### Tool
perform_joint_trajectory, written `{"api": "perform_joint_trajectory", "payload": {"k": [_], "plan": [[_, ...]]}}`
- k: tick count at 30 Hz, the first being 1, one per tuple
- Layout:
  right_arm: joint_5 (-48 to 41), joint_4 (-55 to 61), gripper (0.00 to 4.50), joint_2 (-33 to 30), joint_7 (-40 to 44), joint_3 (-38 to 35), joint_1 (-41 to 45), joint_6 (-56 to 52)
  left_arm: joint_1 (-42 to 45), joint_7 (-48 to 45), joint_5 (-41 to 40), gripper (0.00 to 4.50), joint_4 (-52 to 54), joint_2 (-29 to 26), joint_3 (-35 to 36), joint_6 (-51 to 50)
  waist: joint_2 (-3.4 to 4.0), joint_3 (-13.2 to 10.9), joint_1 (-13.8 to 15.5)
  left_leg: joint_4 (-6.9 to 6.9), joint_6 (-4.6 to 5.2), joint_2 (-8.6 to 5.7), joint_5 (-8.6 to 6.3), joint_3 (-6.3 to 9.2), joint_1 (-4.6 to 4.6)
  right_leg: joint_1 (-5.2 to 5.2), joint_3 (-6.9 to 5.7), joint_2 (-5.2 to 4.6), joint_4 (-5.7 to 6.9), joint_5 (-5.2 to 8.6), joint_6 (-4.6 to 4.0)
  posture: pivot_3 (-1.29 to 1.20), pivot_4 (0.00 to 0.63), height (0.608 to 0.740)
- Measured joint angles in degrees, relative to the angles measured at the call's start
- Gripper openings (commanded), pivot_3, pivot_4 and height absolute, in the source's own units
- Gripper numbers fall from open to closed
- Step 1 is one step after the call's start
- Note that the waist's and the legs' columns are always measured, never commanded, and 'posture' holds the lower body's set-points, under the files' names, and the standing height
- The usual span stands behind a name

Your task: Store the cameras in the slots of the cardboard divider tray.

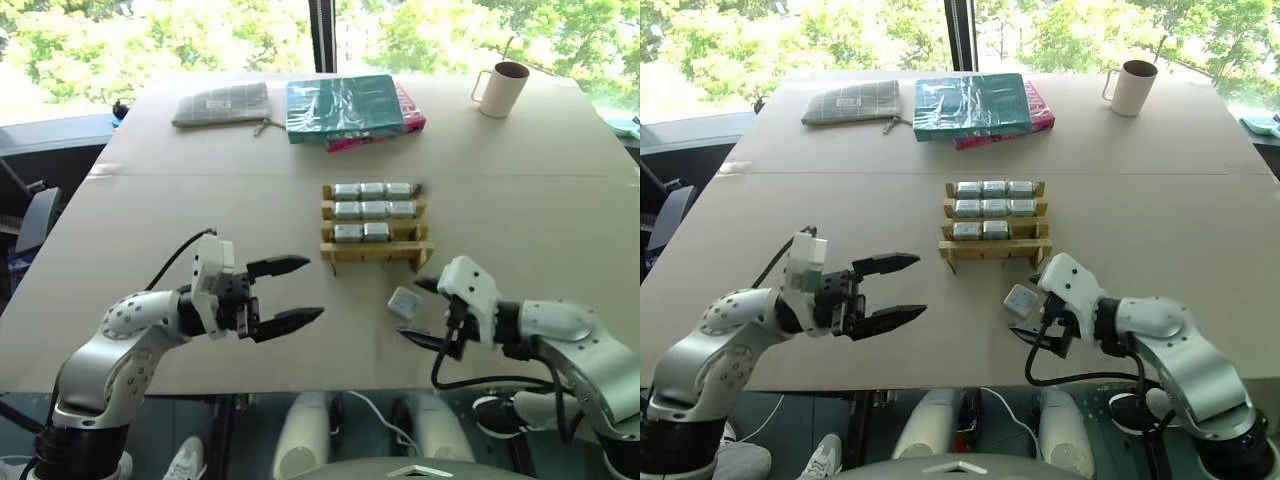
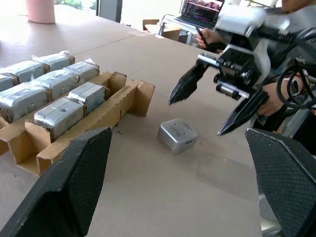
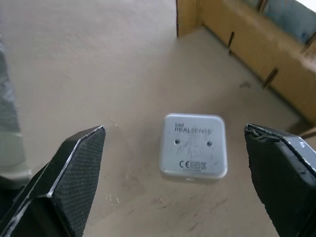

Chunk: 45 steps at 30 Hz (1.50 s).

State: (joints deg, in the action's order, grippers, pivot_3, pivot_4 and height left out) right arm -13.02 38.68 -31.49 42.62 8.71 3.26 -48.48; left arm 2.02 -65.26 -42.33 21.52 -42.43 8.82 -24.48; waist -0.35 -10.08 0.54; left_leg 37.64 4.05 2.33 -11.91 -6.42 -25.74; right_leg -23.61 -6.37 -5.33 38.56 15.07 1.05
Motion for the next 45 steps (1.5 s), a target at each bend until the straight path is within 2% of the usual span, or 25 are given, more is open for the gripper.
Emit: {"api": "perform_joint_trajectory", "payload": {"k": [4, 7, 10, 11, 15, 17, 20, 21, 22, 23, 26, 30, 35, 36, 38, 39, 41, 42, 43, 44, 45], "plan": [[1.90, -2.98, 4.46, 3.42, -5.74, 1.31, -1.60, 2.25, 1.54, -3.46, 0.58, 4.50, -3.16, -1.41, -0.03, 0.28, 0.00, 0.00, 0.10, -0.12, -0.03, -0.02, 0.10, -0.04, -0.01, 0.00, 0.02, 0.07, -0.05, -0.11, 0.19, 0.00, 0.150, 0.740], [2.25, -3.40, 3.59, 4.78, -7.79, 2.49, -2.66, 3.66, 2.08, -4.95, 0.62, 4.50, -3.88, -2.00, -0.03, 0.41, -0.01, 0.00, 0.10, -0.17, 0.05, -0.02, 0.16, -0.05, -0.01, 0.01, 0.04, 0.11, -0.06, -0.10, 0.22, 0.00, 0.150, 0.740], [2.31, -3.79, 2.03, 4.94, -8.60, 2.80, -2.95, 4.58, 2.25, -5.83, 0.61, 4.50, -4.02, -2.24, -0.03, 0.50, -0.02, 0.01, 0.09, -0.17, -0.08, -0.01, 0.08, -0.04, 0.02, 0.00, 0.04, 0.12, -0.08, -0.10, 0.22, 0.00, 0.150, 0.740], [2.32, -3.87, 1.94, 4.89, -8.78, 2.95, -3.02, 4.86, 2.24, -5.99, 0.58, 4.50, -3.99, -2.37, -0.03, 0.37, -0.02, 0.01, 0.09, -0.17, -0.09, -0.01, 0.07, -0.03, 0.02, 0.00, 0.04, 0.12, -0.08, -0.10, 0.22, 0.00, 0.150, 0.740], [2.70, -3.17, 1.95, 1.75, -8.07, 3.54, -3.09, 6.61, 2.45, -2.10, -1.63, 4.50, -2.45, -2.93, -0.13, -6.29, -0.01, 0.00, 0.13, -0.17, -0.04, -0.01, 0.10, -0.02, 0.02, 0.00, 0.05, 0.12, -0.08, -0.10, 0.23, 0.00, 0.150, 0.740], [2.70, -0.63, 1.95, -1.24, -6.66, 3.25, -2.03, 7.55, 4.76, 3.22, -6.77, 4.50, -1.52, -2.95, -0.33, -15.02, -0.05, -0.03, 0.28, -0.15, 0.10, -0.01, 0.18, 0.04, 0.00, 0.01, 0.05, 0.13, -0.08, -0.10, 0.24, 0.00, 0.150, 0.740], [3.98, 4.06, 1.95, -4.83, -4.51, 3.86, 5.43, 9.97, 14.04, 13.80, -16.25, 4.50, -1.82, -3.07, -1.53, -31.59, -0.15, -0.09, 0.23, -0.05, 0.12, 0.00, 0.23, 0.15, 0.02, 0.05, 0.02, 0.22, 0.00, -0.10, 0.26, 0.00, 0.150, 0.740], [7.66, 5.08, 1.95, -7.34, -4.42, 5.71, 9.70, 13.28, 18.76, 17.35, -22.08, 4.50, -3.30, -2.64, -2.12, -38.41, -0.16, -0.08, 0.22, -0.01, 0.09, 0.00, 0.25, 0.17, 0.06, 0.10, 0.01, 0.26, 0.03, -0.10, 0.26, 0.00, 0.150, 0.740], [9.21, 5.31, 1.95, -8.24, -4.33, 6.38, 11.35, 14.78, 20.75, 19.20, -24.39, 4.50, -3.94, -1.96, -2.17, -41.18, -0.19, -0.06, 0.20, -0.01, 0.09, 0.00, 0.28, 0.17, 0.08, 0.13, 0.01, 0.28, 0.01, -0.10, 0.27, 0.00, 0.150, 0.740], [10.89, 4.93, 1.95, -8.26, -4.21, 7.82, 13.72, 16.11, 23.90, 23.81, -27.16, 4.50, -6.21, 1.12, -2.13, -44.79, -0.22, -0.04, 0.22, -0.01, 0.09, -0.01, 0.28, 0.18, 0.13, 0.21, 0.01, 0.29, 0.01, -0.09, 0.27, 0.00, 0.150, 0.740], [10.78, 3.79, 1.95, -4.90, -4.23, 9.99, 16.73, 16.14, 26.10, 28.97, -28.77, 4.50, -9.53, 4.75, -2.79, -47.96, -0.42, -0.13, 0.08, -0.03, 0.07, -0.02, 0.31, 0.14, 0.02, 0.15, 0.06, 0.42, 0.07, -0.10, 0.27, 0.00, 0.150, 0.740], [12.49, 1.75, 1.95, -4.80, -3.28, 11.70, 19.84, 17.20, 29.70, 35.83, -31.36, 4.50, -12.45, 10.54, -2.60, -50.29, -0.50, -0.15, 0.33, 0.01, 0.08, -0.13, 0.32, 0.13, 0.01, 0.19, 0.02, 0.38, 0.09, -0.21, 0.09, 0.00, 0.150, 0.740], [12.60, 0.70, 1.95, -3.55, -2.90, 12.03, 20.64, 17.42, 30.37, 38.84, -31.94, 4.50, -13.81, 13.20, -2.52, -50.52, -0.51, -0.16, 0.17, 0.07, 0.07, -0.11, 0.32, 0.13, 0.06, 0.20, 0.04, 0.38, 0.23, -0.11, 0.26, 0.00, 0.150, 0.740], [12.59, 0.70, 1.95, -3.40, -2.86, 12.06, 20.83, 17.43, 30.43, 39.25, -32.14, 3.94, -13.99, 13.42, -2.52, -50.70, -0.51, -0.16, 0.16, 0.11, 0.07, -0.10, 0.32, 0.14, 0.07, 0.20, 0.04, 0.36, 0.27, -0.10, 0.26, 0.00, 0.150, 0.740], [12.57, 0.65, 1.95, -3.23, -2.76, 12.06, 20.83, 17.42, 30.68, 39.48, -32.17, 3.30, -14.40, 13.47, -2.51, -51.05, -0.51, -0.16, 0.16, 0.12, 0.06, -0.09, 0.33, 0.14, 0.08, 0.20, 0.03, 0.36, 0.30, -0.10, 0.25, 0.00, 0.150, 0.740], [12.57, 0.62, 1.95, -3.09, -2.64, 12.06, 20.83, 17.42, 30.92, 39.43, -32.10, 2.62, -14.59, 13.46, -2.51, -51.16, -0.51, -0.16, 0.16, 0.13, 0.06, -0.09, 0.33, 0.15, 0.07, 0.20, 0.03, 0.36, 0.30, -0.11, 0.24, 0.00, 0.150, 0.740], [12.52, 0.26, 1.95, -3.03, -2.54, 12.06, 20.83, 17.37, 31.05, 38.88, -32.12, 1.78, -14.57, 13.49, -2.55, -51.17, -0.51, -0.16, 0.15, 0.13, 0.06, -0.10, 0.33, 0.15, 0.07, 0.20, 0.03, 0.37, 0.29, -0.16, 0.16, 0.00, 0.150, 0.740], [12.46, 0.03, 1.95, -2.98, -2.49, 12.06, 20.83, 17.34, 31.08, 38.80, -32.12, 1.51, -14.57, 13.58, -2.55, -51.16, -0.51, -0.16, 0.17, 0.13, 0.06, -0.11, 0.33, 0.14, 0.07, 0.20, 0.03, 0.37, 0.29, -0.21, 0.08, 0.00, 0.150, 0.740], [11.82, -0.49, 2.75, -2.78, -2.02, 11.53, 20.83, 16.88, 31.10, 38.80, -32.10, 1.11, -14.64, 13.80, -2.43, -51.18, -0.51, -0.16, 0.22, 0.13, 0.06, -0.11, 0.33, 0.15, 0.07, 0.20, 0.03, 0.37, 0.29, -0.22, 0.06, 0.00, 0.150, 0.740], [11.37, -0.66, 2.97, -2.75, -1.71, 11.14, 20.83, 16.63, 31.11, 38.72, -32.13, 0.91, -14.68, 13.87, -2.38, -51.20, -0.51, -0.16, 0.22, 0.14, 0.06, -0.11, 0.33, 0.15, 0.05, 0.20, 0.02, 0.37, 0.29, -0.22, 0.06, 0.00, 0.150, 0.740], [10.43, -0.80, 3.54, -1.72, -1.67, 10.66, 20.93, 16.28, 31.31, 39.06, -31.80, 0.74, -14.69, 14.37, -2.62, -51.19, -0.51, -0.16, 0.21, 0.14, 0.06, -0.11, 0.33, 0.16, 0.06, 0.21, 0.01, 0.37, 0.29, -0.22, 0.06, 0.00, 0.150, 0.740]]}}
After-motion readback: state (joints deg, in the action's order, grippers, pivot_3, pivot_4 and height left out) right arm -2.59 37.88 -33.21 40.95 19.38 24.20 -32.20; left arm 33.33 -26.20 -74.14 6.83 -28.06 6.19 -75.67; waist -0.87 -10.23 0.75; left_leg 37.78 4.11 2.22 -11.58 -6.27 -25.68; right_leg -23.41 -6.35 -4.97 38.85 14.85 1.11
